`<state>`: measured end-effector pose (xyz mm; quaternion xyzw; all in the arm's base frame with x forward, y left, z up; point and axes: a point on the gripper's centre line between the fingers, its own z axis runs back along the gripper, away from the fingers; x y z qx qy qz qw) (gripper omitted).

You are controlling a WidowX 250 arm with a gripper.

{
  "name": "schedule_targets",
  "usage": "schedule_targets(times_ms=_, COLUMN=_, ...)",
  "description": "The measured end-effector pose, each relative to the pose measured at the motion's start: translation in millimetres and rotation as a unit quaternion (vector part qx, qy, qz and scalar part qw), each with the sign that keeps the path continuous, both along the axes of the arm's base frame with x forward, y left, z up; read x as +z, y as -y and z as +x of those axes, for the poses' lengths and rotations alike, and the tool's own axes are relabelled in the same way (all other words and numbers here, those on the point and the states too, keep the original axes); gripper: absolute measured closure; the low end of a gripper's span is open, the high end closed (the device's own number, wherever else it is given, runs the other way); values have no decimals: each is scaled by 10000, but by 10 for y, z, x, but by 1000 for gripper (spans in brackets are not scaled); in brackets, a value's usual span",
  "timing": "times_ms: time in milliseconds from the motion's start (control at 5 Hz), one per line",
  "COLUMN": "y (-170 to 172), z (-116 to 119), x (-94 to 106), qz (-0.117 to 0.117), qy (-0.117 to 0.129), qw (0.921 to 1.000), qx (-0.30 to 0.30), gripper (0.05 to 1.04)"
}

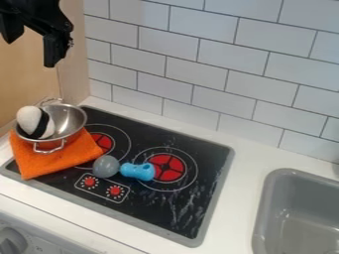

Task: Move the spoon to the right end of the stove

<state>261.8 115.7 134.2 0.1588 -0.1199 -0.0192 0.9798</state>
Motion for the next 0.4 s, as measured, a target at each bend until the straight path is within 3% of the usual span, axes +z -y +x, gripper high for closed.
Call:
schedule_targets(times_ms=200, y=25, z=-95, x=-152, qz=-72, qy=-293, qw=9995, qx=-9, gripper=85)
schedule_targets(times_ms=400, y=61, z=-121, x=-178, qz=165, qy=-660, qw=9966, qx=-464, gripper=85)
